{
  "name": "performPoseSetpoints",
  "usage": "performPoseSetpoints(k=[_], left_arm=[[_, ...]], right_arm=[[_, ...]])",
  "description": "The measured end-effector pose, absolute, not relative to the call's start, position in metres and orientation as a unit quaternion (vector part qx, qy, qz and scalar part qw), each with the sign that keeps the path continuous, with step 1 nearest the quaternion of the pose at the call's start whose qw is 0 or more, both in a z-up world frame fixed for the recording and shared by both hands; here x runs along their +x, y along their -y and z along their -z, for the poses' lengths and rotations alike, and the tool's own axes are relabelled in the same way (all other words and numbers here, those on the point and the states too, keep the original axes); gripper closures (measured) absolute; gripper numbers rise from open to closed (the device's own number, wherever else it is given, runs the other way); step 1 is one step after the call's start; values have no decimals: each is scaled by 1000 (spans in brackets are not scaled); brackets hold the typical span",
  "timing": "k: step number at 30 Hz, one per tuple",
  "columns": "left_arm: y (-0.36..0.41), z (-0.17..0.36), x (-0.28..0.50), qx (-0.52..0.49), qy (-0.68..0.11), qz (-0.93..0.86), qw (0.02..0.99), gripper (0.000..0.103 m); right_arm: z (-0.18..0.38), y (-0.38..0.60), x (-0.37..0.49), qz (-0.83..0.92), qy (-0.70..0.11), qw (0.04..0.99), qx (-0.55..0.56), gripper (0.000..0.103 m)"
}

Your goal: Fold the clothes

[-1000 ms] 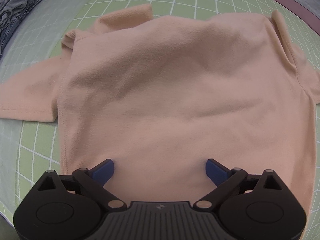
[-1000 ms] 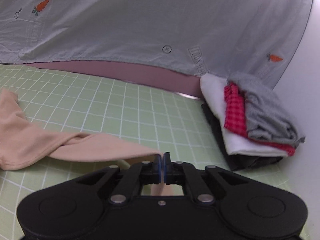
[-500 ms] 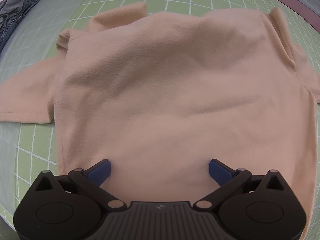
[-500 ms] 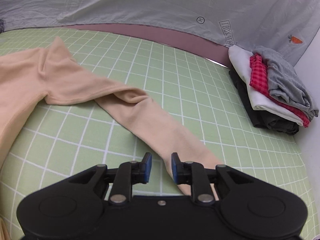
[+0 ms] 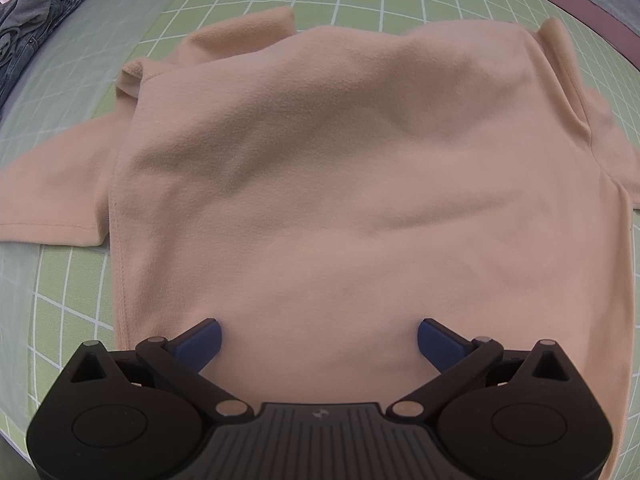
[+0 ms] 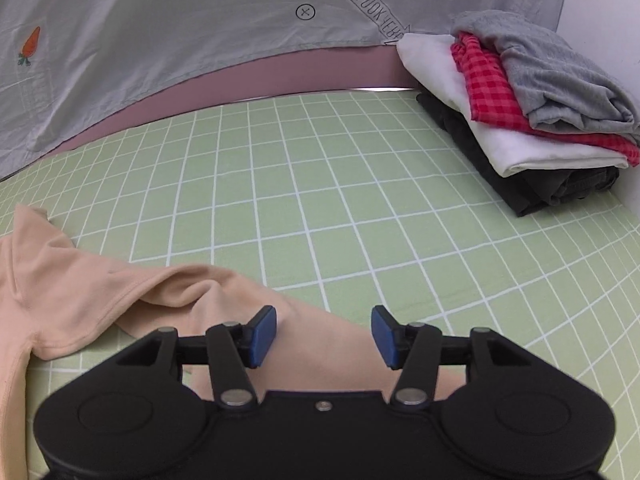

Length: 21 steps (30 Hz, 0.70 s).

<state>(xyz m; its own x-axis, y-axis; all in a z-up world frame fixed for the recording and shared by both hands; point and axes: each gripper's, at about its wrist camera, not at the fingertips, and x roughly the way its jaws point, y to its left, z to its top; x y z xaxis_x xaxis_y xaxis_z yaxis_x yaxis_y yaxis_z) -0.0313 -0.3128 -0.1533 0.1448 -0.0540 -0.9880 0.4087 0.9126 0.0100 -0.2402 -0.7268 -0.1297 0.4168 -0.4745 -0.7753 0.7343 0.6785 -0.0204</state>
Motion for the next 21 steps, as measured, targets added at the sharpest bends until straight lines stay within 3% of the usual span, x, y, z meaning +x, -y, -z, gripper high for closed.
performPoseSetpoints(k=[4, 10, 11, 14, 16, 21], left_arm=[[314, 153, -33, 138, -635, 154, 744, 0], [319, 153, -35, 138, -635, 153, 744, 0], [320, 152, -36, 138, -635, 153, 744, 0], [322, 152, -36, 138, -635, 153, 744, 0], [324, 153, -29, 138, -635, 153, 744, 0], [333, 152, -16, 138, -634, 154, 745, 0]], right_arm=[[138, 732, -238, 340, -420, 831, 136, 34], [141, 736, -247, 315, -427, 836, 140, 34], [141, 737, -249, 309, -427, 837, 146, 37], [138, 735, -251, 287, -428, 845, 144, 62], [136, 733, -251, 274, -431, 849, 135, 99], [128, 735, -245, 286, -428, 855, 69, 99]])
